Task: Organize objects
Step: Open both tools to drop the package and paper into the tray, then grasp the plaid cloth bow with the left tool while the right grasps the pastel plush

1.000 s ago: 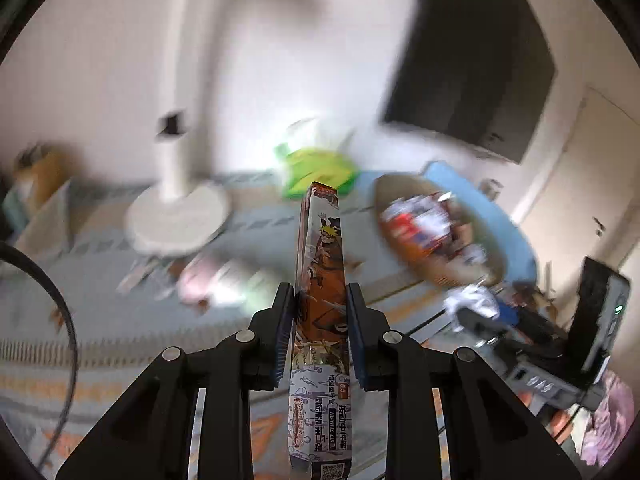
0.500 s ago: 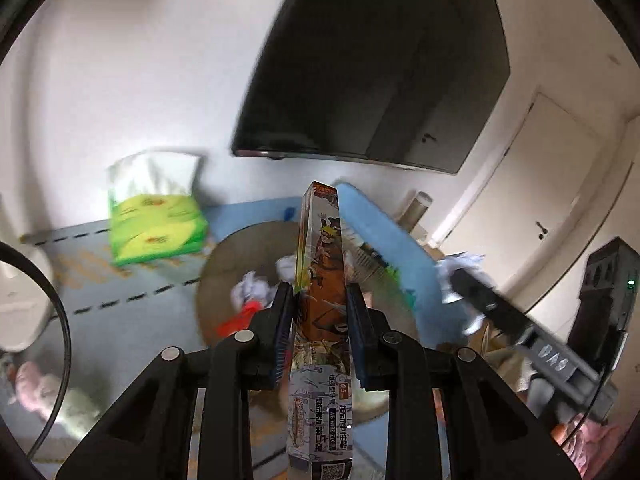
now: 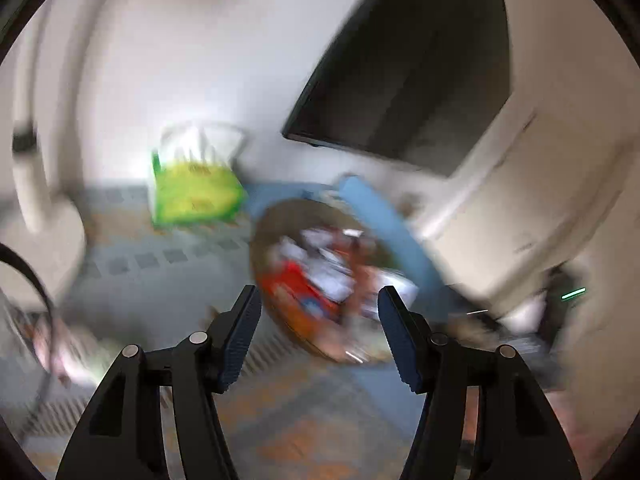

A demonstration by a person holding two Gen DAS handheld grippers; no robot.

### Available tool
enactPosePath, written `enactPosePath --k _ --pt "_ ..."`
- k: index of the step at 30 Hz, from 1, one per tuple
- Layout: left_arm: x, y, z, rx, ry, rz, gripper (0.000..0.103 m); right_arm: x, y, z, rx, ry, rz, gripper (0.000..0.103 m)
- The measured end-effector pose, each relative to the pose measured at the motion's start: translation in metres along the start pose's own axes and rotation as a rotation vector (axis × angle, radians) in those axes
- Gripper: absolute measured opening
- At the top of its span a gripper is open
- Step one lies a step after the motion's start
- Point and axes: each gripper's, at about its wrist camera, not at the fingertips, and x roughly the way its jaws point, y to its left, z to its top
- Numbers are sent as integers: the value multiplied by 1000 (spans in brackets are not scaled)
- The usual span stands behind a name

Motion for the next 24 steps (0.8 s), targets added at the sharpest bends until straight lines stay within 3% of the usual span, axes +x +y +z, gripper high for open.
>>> enactPosePath --k 2,4,6,9,10,12,15,18,21,24 --pt "-35 21 -4 -101 -13 -53 61 -6 28 -8 -65 11 48 90" --pt "-74 41 -9 -170 -79 -19 77 -12 63 -18 -145 21 108 98" --pt "-121 71 -19 -239 -223 128 102 -15 103 -33 -230 32 187 103" --pt "-153 110 -43 -267 -310 410 102 3 150 -64 -309 114 291 103" --pt "-154 126 -55 -264 -307 508 102 16 168 -83 -360 172 282 103" --pt "-144 155 -78 -245 -248 610 102 43 198 -115 -478 293 247 103" --pt "-119 191 -102 -269 -131 625 101 83 228 -151 -591 394 210 103" --pt "-100 212 -102 -311 -73 536 101 114 245 -157 -644 420 184 103" --pt "-93 213 -84 -244 -74 465 101 141 258 -150 -689 439 175 103" --pt "-89 220 -70 -210 -56 518 101 178 266 -150 -719 512 196 103"
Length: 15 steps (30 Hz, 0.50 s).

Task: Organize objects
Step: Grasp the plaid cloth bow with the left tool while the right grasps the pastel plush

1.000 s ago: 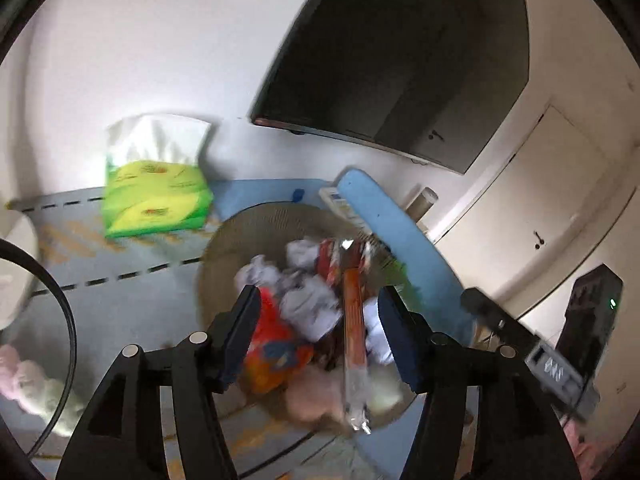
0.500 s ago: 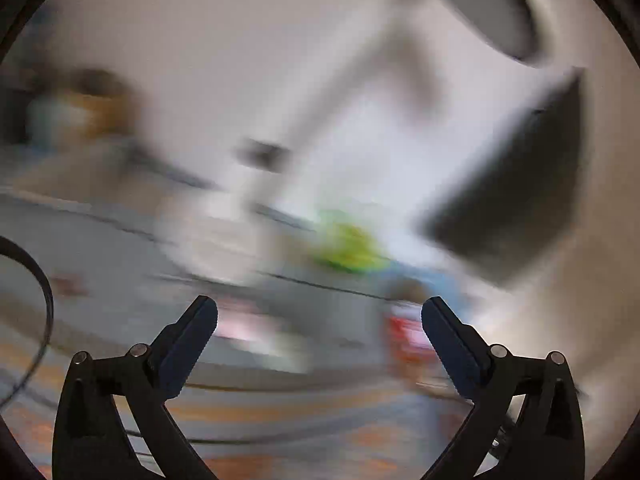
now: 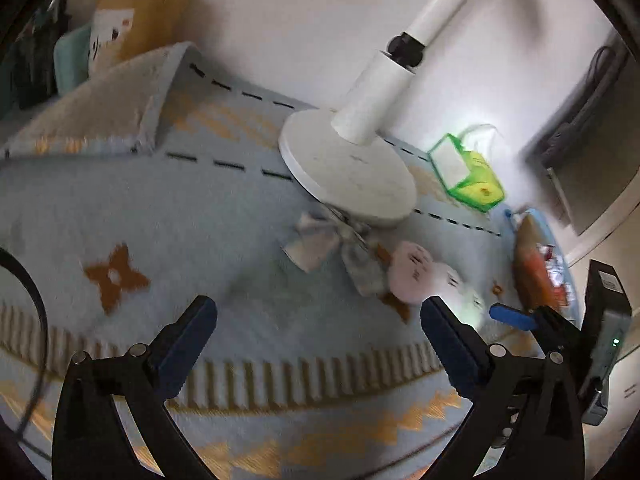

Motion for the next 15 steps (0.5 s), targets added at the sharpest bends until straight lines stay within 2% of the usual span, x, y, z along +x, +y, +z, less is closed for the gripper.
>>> enactPosePath --k 2,5,9,12,13,14,15 --pt "4 -4 5 47 -13 29 101 12 -1 4 5 -5 -21 103" --pt "23 -14 17 128 -29 51 102 20 -7 12 55 -34 8 103" --pt "47 -28 16 277 33 74 102 26 -5 16 52 -43 -18 103" --pt "44 -34 10 323 19 100 102 24 -4 15 46 -49 -4 102" --pt "43 -34 11 318 8 99 102 24 -4 16 52 -54 -1 99" --pt "44 -32 13 305 12 97 102 22 -6 16 59 -63 -4 84" --pt "48 -29 15 286 30 107 102 18 -7 15 68 -90 -5 60"
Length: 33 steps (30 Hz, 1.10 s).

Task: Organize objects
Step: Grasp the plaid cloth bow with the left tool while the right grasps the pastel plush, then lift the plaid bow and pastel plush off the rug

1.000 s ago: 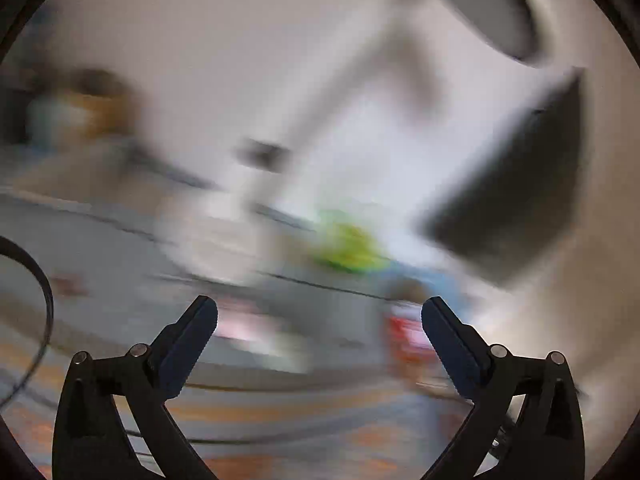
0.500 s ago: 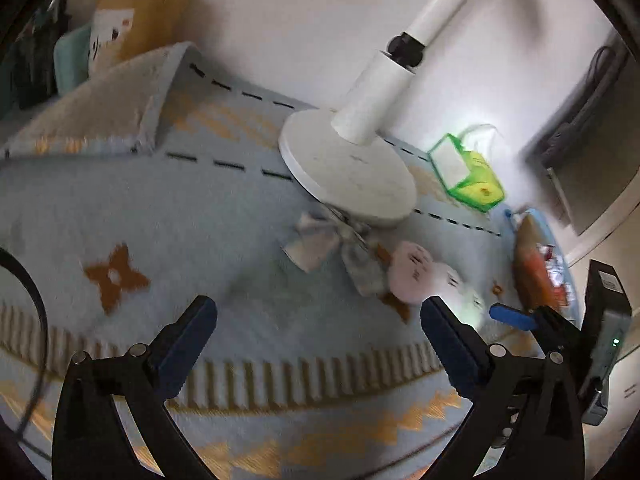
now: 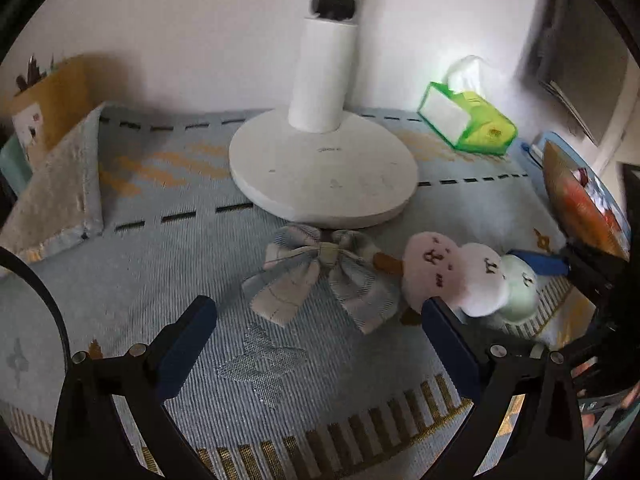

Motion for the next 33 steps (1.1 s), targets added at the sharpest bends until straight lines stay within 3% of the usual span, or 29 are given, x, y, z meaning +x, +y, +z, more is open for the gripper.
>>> enactPosePath --k 1,2,11,13,15,18,19,20,21,27,28,30,33 --pt "-1 0 2 4 -7 8 102 -4 -1 -1 1 -24 22 56" --pt "0 -1 4 5 -5 9 102 -7 0 -3 1 -32 25 45" --pt "17 -11 19 5 16 122 102 -19 -20 -9 103 -52 -85 45" --pt "18 -12 21 11 11 122 94 -14 -23 -8 111 -20 -49 46" --pt "13 -11 21 10 -12 100 73 -13 -19 -7 89 -22 -69 49" --pt "7 -5 21 -19 -34 63 57 -12 -13 -5 59 -19 -91 54" --pt "5 -1 21 -36 -44 42 54 -11 -13 -6 59 -18 -89 57" --pt "3 3 21 -52 -50 20 49 -10 -14 -5 62 -11 -68 69" --pt "2 4 21 -66 -53 12 46 -9 -15 -5 65 -4 -51 74" --pt "-5 10 15 -108 -67 -20 38 -10 -15 -4 73 -20 -34 74" --pt "-6 8 14 -102 -67 -18 37 -10 -17 -4 80 -26 -27 74" --pt "-10 3 11 -86 -65 -9 34 -14 -21 -4 97 -43 5 50" --pt "-24 -2 1 -85 -59 -3 32 -15 -22 -6 107 -44 27 46"
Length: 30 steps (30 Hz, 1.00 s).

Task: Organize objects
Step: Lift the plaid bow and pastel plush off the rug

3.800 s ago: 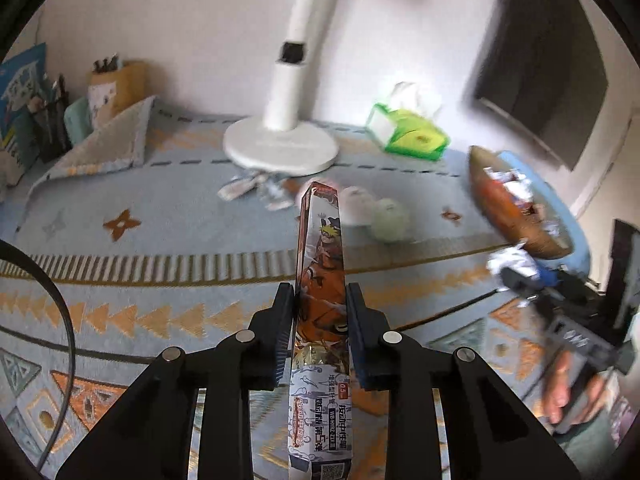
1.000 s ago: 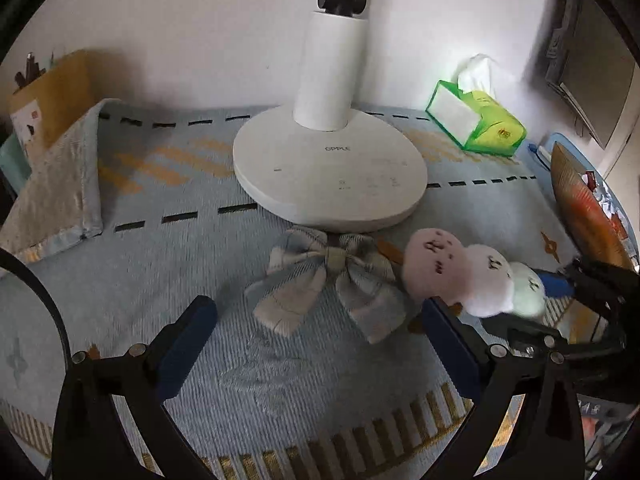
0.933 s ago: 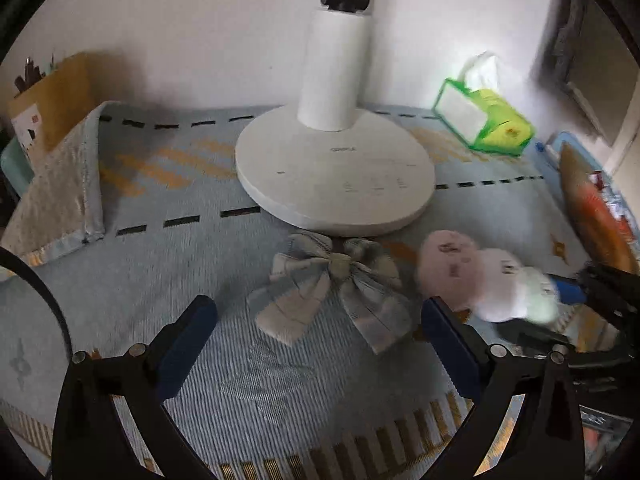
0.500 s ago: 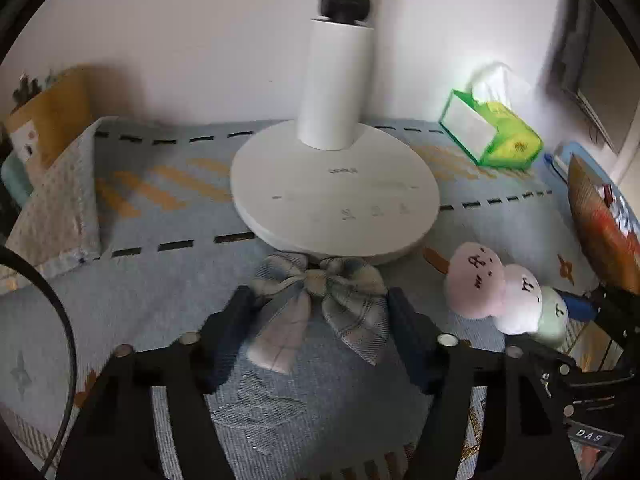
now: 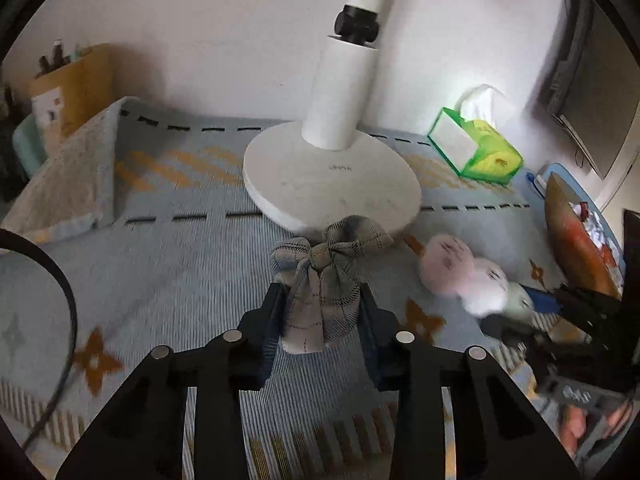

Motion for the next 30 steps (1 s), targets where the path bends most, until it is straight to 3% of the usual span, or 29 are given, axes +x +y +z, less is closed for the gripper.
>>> enactPosePath --k 8,11,14,17,20,22,23,24,25,26,27,30 --pt "-78 -21 -77 55 9 0 32 -13 18 -5 -82 -66 20 46" --pt "-91 -28 -99 81 30 16 42 -15 11 -6 -39 -75 9 46" --pt "-90 -30 -112 78 83 -9 42 -22 4 -8 15 -61 -28 46" --pt "-88 -32 -125 63 109 -25 43 -47 2 -30 44 -37 -59 46" --pt "-91 -33 -132 24 57 14 45 -72 4 -67 46 -9 -137 46" --pt "-91 -32 -134 -4 43 8 50 -78 1 -81 79 20 -135 47" --pt "-91 -32 -136 -19 31 -5 62 -79 0 -86 93 34 -99 48" --pt "-92 -34 -138 -28 26 -17 78 -78 0 -90 94 48 -54 54" --pt "-93 -36 -139 -24 26 -16 82 -77 3 -92 79 44 -41 59" --pt "-93 -38 -139 -15 29 -5 83 -77 5 -93 57 31 -38 76" --pt "-94 -40 -139 -5 18 3 83 -76 6 -95 47 32 -32 81" --pt "-92 -36 -136 -29 4 57 83 -77 5 -98 54 23 9 81"
